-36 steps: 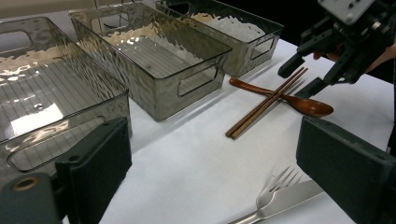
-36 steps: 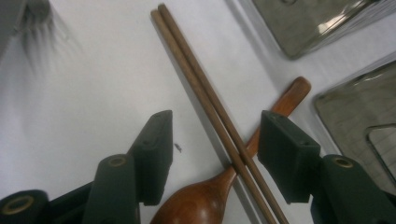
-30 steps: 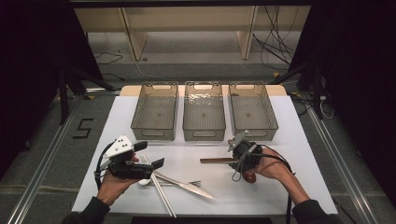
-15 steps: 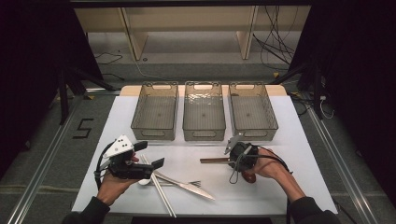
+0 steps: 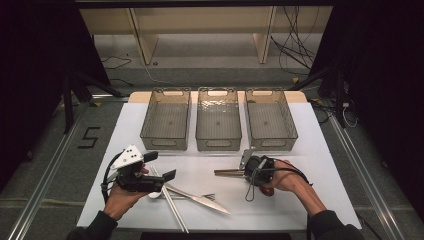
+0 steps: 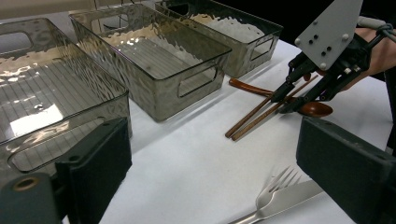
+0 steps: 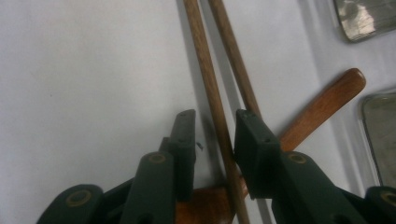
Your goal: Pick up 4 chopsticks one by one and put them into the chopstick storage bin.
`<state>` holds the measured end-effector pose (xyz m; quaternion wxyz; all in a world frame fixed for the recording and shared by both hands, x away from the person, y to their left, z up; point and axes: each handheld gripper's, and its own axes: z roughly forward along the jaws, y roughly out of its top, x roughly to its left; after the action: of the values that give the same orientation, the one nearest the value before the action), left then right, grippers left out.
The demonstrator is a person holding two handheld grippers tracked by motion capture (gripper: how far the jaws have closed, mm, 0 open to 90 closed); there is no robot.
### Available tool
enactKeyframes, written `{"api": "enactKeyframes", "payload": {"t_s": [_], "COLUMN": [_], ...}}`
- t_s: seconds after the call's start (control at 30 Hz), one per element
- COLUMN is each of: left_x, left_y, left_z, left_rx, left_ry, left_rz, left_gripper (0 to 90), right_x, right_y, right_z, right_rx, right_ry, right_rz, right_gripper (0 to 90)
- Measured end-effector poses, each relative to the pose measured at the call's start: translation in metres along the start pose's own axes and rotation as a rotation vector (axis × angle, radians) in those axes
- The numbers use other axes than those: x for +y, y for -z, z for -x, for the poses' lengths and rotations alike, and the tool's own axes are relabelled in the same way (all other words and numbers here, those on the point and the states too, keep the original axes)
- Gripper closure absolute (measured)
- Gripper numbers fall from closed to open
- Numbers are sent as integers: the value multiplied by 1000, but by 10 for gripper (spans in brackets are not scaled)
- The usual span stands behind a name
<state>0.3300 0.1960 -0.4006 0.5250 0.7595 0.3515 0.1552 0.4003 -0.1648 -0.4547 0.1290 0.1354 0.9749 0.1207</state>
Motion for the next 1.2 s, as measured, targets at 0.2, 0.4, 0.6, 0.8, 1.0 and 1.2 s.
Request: {"api": "enactKeyframes", "payload": {"t_s": [0.2,0.4,0.6,0.8,1.0,1.2], "left_x": [0,0,0,-1,-1,0], "left_y": [0,0,-1,-5,-17,-29], "left_z": [0,0,0,2,10,19], "left_rx": [1,-3,-6,-38,-70,-90], "left_ry": [0,0,-3,-16,-40,-89], "left_rz": [0,-4,-9,-49,-93,-137], "left_gripper": [96,96,96,98,104,127], "right_x": [1,0,0,5,10,12], "right_y": [-1,0,11,29,39,43], "right_z": [-2,-5,-10,-17,-28,-34], "right_rx": [13,38,72,62,49,51], "right_ry": [40,93,137,146,178,182], "right_rz": [-28,-32,18,89,107,126], "right_gripper": [772,845,853,853,853,853]}}
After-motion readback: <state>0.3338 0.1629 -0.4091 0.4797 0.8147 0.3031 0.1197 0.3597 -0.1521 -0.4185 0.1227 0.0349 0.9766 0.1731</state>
